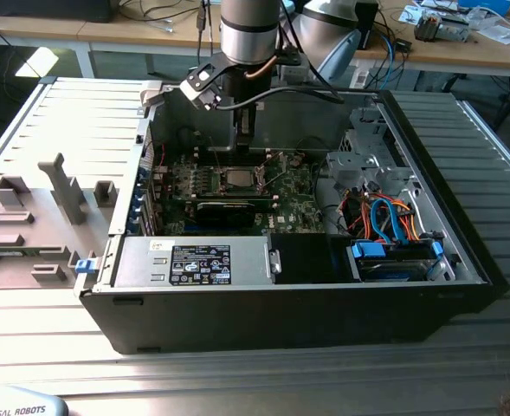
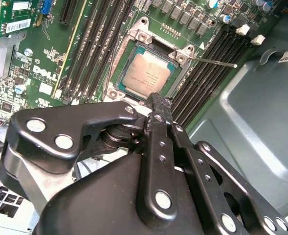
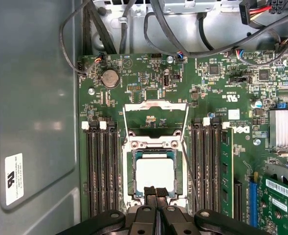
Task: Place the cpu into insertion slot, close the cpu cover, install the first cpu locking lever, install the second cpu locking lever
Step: 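Place the cpu into insertion slot, then close the cpu cover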
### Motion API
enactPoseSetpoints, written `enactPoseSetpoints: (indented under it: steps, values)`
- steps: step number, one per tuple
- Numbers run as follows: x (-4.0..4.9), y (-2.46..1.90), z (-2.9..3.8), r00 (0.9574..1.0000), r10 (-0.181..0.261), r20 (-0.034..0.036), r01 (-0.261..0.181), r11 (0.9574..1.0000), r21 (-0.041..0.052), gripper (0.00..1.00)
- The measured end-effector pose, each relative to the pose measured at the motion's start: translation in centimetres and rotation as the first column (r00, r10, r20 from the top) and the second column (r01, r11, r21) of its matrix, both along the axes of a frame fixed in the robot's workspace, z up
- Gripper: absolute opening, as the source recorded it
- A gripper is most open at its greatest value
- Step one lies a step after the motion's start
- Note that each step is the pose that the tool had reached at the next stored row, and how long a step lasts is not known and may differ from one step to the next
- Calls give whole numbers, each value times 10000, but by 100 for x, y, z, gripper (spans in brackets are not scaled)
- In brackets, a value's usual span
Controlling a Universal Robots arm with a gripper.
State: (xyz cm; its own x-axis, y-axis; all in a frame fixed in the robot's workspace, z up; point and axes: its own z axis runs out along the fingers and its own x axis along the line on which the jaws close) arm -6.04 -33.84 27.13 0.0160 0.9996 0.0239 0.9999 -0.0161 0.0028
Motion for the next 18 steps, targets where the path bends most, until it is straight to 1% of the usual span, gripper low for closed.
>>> enactPoseSetpoints:
  steps: [8,14,18]
  values:
    - [0,0,30,10000,0,-1,0,10000,-2,11]
    - [0,-1,90,10000,1,-1,-1,10000,1,11]
    - [0,-1,94,10000,0,-1,0,10000,1,11]
